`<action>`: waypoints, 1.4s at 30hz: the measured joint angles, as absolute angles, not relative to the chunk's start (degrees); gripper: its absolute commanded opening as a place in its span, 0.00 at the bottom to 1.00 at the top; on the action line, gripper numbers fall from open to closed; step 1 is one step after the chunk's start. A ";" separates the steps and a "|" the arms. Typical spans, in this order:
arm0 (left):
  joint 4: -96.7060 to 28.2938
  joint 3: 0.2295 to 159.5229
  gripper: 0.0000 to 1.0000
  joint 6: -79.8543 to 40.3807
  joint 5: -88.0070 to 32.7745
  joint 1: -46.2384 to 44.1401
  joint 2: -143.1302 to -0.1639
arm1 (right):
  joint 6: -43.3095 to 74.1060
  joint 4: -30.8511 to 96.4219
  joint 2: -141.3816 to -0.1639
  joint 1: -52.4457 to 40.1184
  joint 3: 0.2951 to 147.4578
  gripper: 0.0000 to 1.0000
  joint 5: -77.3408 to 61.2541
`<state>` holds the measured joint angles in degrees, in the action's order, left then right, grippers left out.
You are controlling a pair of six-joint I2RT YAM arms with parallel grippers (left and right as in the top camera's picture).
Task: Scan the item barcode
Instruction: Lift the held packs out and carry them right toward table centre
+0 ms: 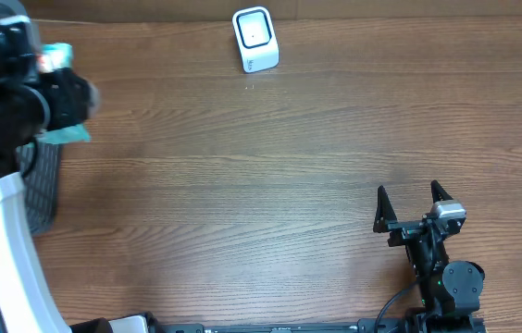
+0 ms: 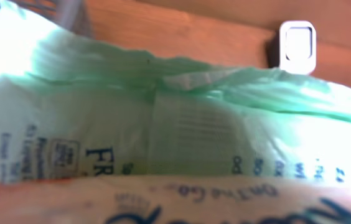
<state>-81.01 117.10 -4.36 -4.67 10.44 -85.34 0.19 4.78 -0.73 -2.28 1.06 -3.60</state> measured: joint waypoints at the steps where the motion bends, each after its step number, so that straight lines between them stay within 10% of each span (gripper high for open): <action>1: -81.19 116.51 0.47 -4.47 -4.49 8.95 -85.34 | 0.19 4.75 -0.73 -2.28 1.06 1.00 -3.60; 42: -43.07 82.96 0.40 -36.64 0.78 -49.60 -108.01 | 0.19 4.78 -0.73 -2.28 1.06 1.00 -3.60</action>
